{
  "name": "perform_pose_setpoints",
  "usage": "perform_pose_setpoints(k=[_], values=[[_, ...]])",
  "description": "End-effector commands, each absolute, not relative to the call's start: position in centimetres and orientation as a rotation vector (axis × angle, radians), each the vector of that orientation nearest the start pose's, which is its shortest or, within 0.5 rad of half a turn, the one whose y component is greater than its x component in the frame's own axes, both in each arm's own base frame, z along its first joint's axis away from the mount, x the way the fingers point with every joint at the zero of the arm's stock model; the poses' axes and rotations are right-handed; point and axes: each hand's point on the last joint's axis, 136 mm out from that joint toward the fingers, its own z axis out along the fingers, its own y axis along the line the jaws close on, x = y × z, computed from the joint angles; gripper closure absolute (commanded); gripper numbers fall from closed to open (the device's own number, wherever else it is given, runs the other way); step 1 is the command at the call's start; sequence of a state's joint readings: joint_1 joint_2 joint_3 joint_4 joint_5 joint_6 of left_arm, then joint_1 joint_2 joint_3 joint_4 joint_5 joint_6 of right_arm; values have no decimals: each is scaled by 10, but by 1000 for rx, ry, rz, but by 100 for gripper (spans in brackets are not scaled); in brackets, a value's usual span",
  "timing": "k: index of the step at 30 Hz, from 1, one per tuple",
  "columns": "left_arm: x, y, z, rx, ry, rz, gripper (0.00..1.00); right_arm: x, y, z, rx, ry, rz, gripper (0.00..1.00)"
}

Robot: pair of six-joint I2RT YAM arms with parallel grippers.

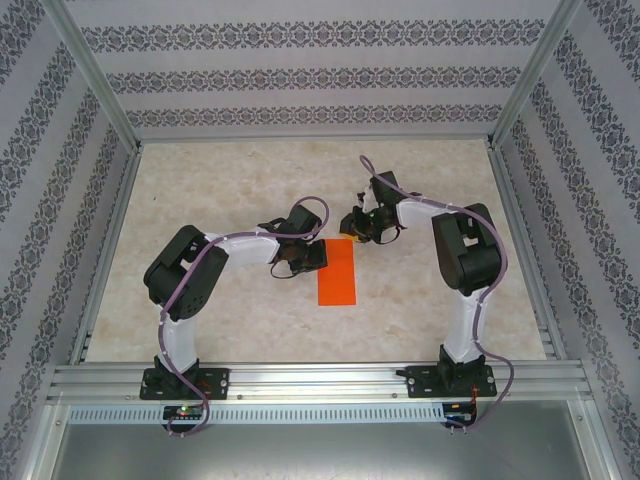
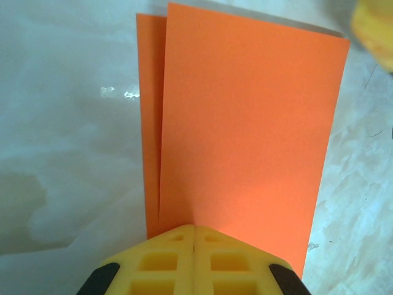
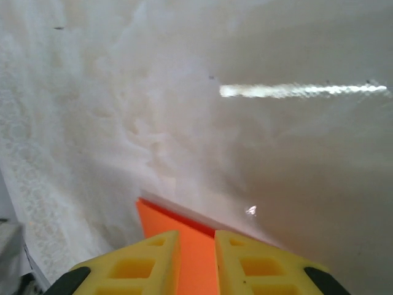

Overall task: Fold a paper plane with a square sheet of paper (pick it up from the middle)
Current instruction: Fold the square sheet of paper in half at the center of the table.

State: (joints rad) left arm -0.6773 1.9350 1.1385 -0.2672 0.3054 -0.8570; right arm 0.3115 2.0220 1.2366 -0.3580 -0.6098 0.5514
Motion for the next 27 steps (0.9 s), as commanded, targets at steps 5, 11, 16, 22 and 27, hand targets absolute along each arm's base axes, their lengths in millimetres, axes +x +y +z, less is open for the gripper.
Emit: perform_pose_setpoints(k=[5,11,16,22,27], values=[[294,-302,-11,-137,2982,-676,100,379,218,-7,224,2891,1027,78],[294,-302,-9,-135,2978,-682,100,391,224,45,147,2784,1086,77],[295,-302,-7,-137,2972,-684,100,382,236,68,107,2722,1199,77],[293,-303,-8,-135,2975,-693,100,376,232,30,160,2795,1143,77],[293,-303,-7,-135,2974,-701,100,373,226,9,185,2850,1095,77]])
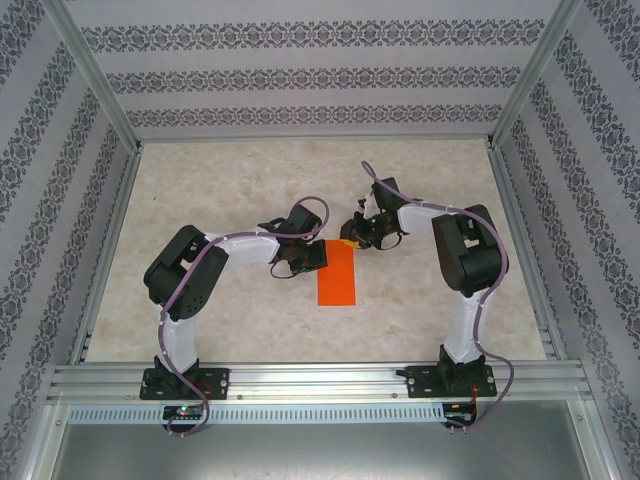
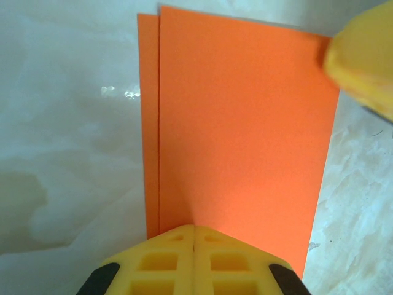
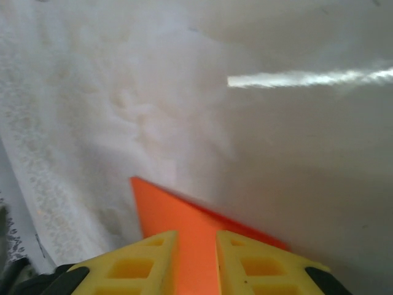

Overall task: Fold a paper plane with a square sheet of paper (pick it up from the middle)
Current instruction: Fold the square sheet of paper in half at the center of the table.

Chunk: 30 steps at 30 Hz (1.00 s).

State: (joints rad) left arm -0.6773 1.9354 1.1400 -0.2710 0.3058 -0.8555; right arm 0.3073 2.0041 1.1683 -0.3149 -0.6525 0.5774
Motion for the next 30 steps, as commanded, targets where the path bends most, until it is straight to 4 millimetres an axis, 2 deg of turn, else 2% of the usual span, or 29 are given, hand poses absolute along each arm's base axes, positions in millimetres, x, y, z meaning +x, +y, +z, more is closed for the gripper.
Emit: perform_pose_setpoints(k=[1,6,9,12,16,24,26,30], values=[[294,-304,-6,-133,2972,-704,100,372,225,12,180,2848,1095,77],[294,-306,-4,-127,2969,-719,100,365,224,55,114,2770,1109,74],[295,-306,-4,-137,2963,-730,100,348,225,70,108,2728,1162,74],[295,-308,-4,-137,2960,-741,100,324,228,66,111,2739,1188,73],[295,-308,-2,-130,2957,-741,100,290,236,50,90,2805,1154,74],[295,-309,-2,-136,2952,-751,100,240,226,15,136,2896,1121,75],[295,-309,-1,-132,2951,-754,99,232,226,16,123,2906,1128,74],[299,-312,5,-132,2930,-767,98,224,226,40,59,2860,1143,73]])
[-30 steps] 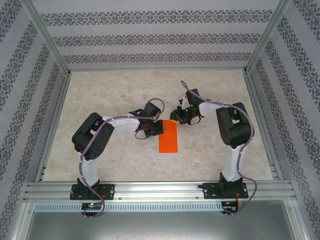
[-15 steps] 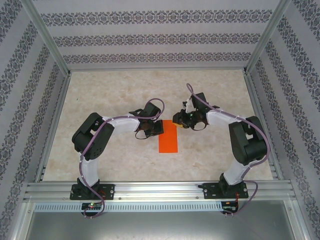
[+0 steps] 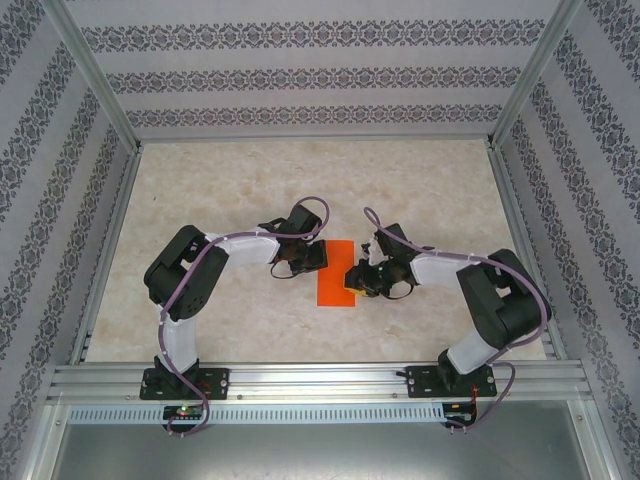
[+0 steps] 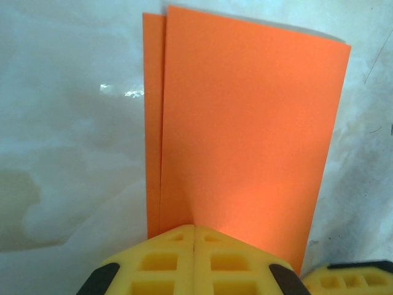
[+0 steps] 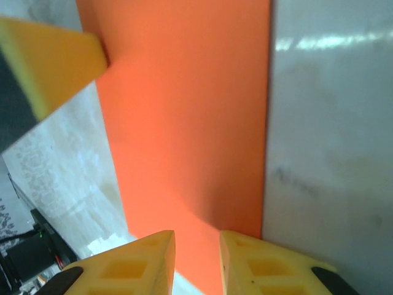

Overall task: Fold a paper plane with a square sheet of paper (pick it up from the middle)
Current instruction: Fold the square sheet of paper in half at the center of the table.

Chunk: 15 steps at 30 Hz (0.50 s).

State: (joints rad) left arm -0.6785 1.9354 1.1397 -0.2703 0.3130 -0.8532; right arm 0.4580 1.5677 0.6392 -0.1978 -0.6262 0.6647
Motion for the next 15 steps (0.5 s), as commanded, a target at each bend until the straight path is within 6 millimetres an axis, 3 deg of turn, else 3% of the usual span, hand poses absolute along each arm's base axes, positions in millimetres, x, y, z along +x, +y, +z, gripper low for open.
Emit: perform_pose_setpoints(k=[1,4,11,15], values=[[300,-312,6,-132,2927,-767,97,222,226,44,50,2852,1153,73],[301,-313,6,-131,2925,-768,98,212,228,46,47,2854,1182,73],[301,-314,9,-135,2922,-780,97,188,224,14,64,2962,1129,73],[300,-321,23,-87,2891,-855,93,197,226,32,49,2908,1119,72]])
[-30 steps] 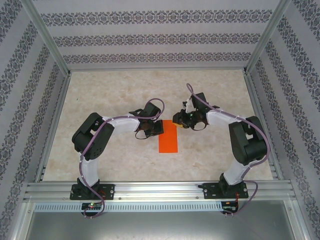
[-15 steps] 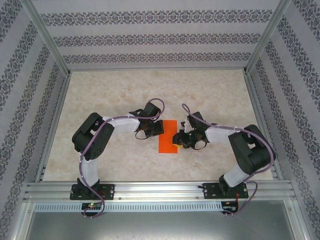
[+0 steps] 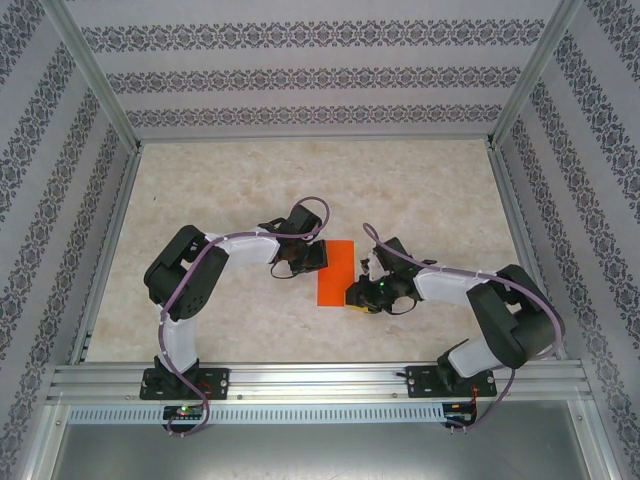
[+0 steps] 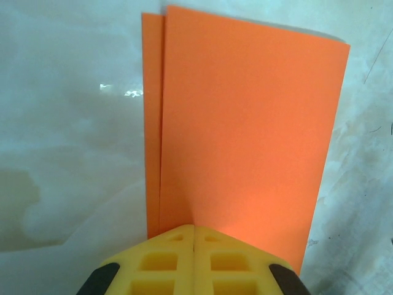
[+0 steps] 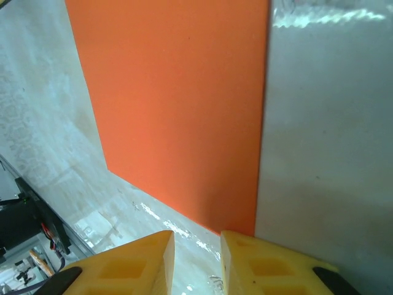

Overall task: Fold a paper plane with a square sheet of paper (pick it up from the middle)
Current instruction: Fold the square sheet of paper in half at the center of the table, then fold the triangle a second time at the center of the table.

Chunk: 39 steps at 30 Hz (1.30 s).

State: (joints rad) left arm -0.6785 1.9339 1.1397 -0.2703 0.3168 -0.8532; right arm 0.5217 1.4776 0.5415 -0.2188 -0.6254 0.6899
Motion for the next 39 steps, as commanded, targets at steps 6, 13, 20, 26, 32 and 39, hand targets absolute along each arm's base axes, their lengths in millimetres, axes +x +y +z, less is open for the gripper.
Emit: perform_pose_setpoints(k=[6,13,20,26,32,39], values=[[298,-317,73,-8,2778,-868,69,234,204,64,106,2793,885,57],[284,-298,58,-77,2829,-802,56,256,202,64,145,2780,806,52],[282,-304,48,-122,2843,-874,55,264,211,57,133,2798,811,57],[284,-303,43,-141,2852,-886,55,270,220,52,119,2813,823,57],[285,-301,39,-152,2859,-884,59,273,226,40,114,2848,822,59],[285,-303,36,-146,2866,-887,60,273,228,30,116,2863,818,59]])
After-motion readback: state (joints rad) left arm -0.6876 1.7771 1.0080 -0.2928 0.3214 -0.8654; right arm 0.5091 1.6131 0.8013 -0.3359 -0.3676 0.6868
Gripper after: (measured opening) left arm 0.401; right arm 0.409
